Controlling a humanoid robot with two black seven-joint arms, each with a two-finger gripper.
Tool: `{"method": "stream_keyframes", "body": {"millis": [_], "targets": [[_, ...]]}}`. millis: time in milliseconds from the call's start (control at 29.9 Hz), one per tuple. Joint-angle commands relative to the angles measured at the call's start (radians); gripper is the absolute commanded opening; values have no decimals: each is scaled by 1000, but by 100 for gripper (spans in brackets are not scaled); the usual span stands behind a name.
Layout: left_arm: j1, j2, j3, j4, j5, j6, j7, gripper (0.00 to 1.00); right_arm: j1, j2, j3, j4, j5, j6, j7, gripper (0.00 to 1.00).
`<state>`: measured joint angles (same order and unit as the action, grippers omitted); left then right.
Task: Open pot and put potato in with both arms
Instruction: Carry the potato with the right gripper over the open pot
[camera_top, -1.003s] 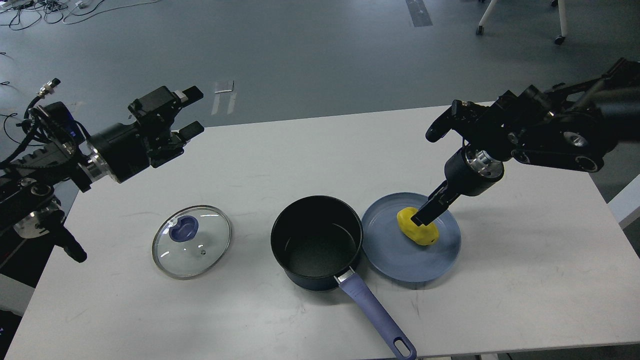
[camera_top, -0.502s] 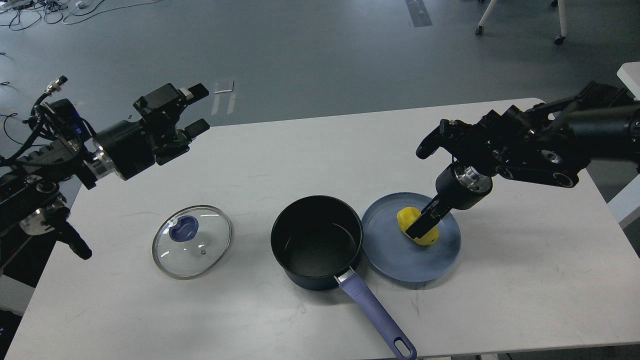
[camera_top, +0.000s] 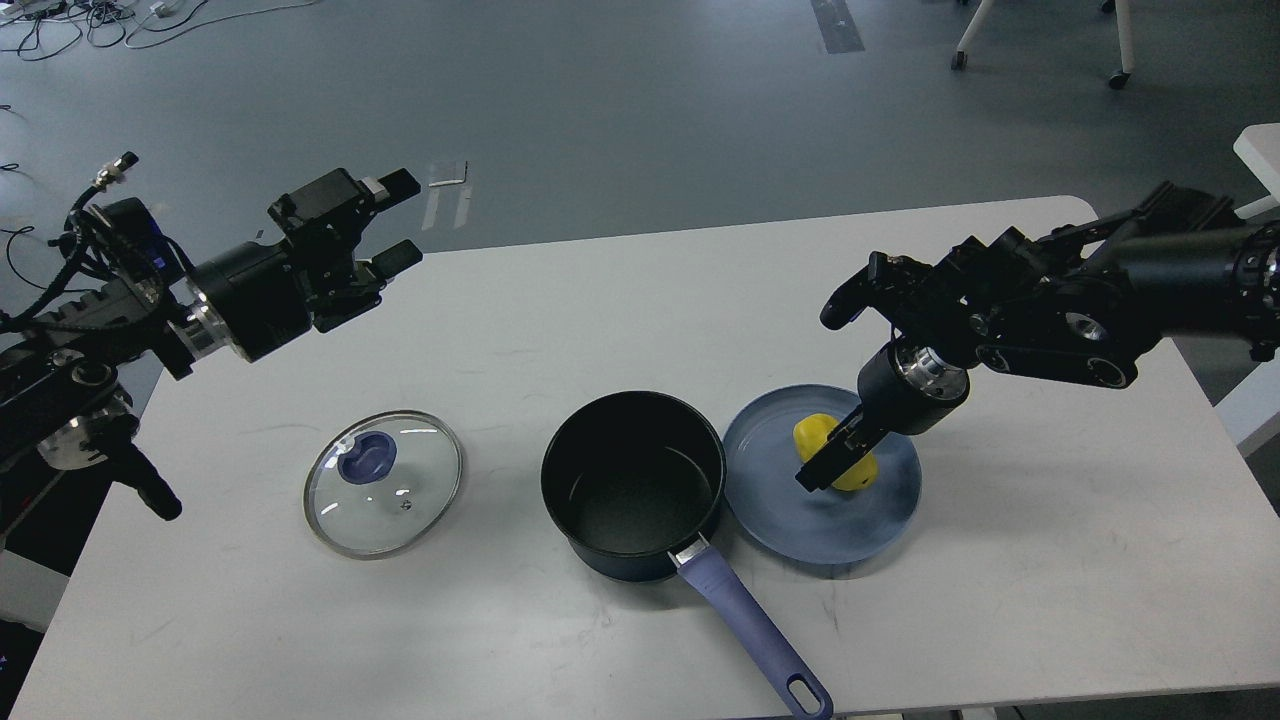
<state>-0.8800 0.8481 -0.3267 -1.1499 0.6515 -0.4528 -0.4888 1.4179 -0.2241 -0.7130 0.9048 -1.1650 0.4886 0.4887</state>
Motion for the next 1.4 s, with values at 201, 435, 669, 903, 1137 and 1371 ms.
{"method": "stream_keyframes", "body": {"millis": [201, 435, 669, 903, 1137, 1371], "targets": [[-1, 5, -5, -1, -1, -10, 0, 98, 16, -4, -5, 11, 2, 0, 0, 40], [-2, 6, -8, -2, -3, -12, 0, 98, 108, -40, 27, 72, 7, 0, 0, 35], [-2, 8, -22, -16, -3, -17, 0, 98, 243, -43, 73, 161, 106, 0, 0, 35], [-2, 14, -22, -25, -4, -20, 0, 98, 265, 83, 73, 164, 168, 0, 0, 36], [-1, 28, -22, -39, -4, -20, 0, 98, 248, 222, 60, 108, 212, 0, 0, 36], [1, 37, -22, -53, -6, -20, 0, 98, 214, 224, 53, 71, 217, 0, 0, 36]]}}
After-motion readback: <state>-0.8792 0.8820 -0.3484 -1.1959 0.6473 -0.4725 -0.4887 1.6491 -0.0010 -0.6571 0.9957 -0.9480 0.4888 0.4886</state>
